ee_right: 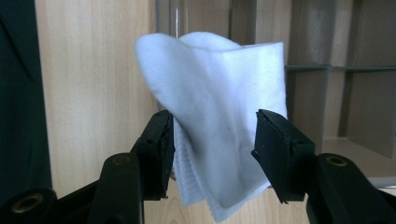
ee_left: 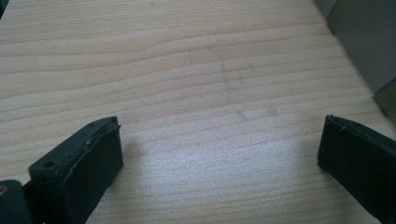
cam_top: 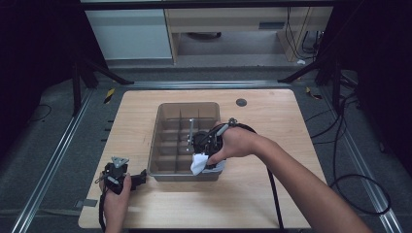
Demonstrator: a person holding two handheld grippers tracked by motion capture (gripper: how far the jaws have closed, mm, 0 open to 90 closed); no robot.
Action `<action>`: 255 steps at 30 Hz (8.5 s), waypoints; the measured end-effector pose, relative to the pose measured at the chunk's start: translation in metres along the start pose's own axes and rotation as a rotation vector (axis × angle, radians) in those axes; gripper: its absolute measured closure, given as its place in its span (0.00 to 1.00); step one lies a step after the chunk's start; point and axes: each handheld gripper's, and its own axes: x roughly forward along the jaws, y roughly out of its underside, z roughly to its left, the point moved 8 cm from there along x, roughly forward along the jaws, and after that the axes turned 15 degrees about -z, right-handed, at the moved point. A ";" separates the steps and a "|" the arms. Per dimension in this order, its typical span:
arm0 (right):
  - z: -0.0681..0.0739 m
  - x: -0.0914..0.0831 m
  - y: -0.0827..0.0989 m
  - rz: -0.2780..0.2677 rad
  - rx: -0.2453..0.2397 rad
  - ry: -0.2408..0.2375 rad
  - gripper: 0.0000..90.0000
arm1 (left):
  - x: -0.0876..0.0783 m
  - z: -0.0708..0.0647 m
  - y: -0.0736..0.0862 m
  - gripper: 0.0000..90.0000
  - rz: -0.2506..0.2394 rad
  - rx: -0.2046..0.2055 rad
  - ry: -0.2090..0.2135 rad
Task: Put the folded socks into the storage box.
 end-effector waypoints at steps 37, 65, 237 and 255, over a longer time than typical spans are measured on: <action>-0.016 0.024 0.004 0.006 -0.006 0.024 0.95 | 0.000 -0.001 0.000 0.00 -0.001 0.001 0.003; -0.010 0.030 0.010 0.008 -0.003 0.011 0.99 | 0.000 -0.001 0.000 0.00 -0.001 0.001 0.002; -0.083 -0.069 0.133 -0.593 0.559 0.680 0.06 | 0.001 -0.003 0.000 0.00 -0.001 0.006 0.004; -0.074 -0.051 0.181 -0.576 0.653 0.694 0.07 | 0.001 -0.003 0.000 0.00 -0.003 0.003 0.003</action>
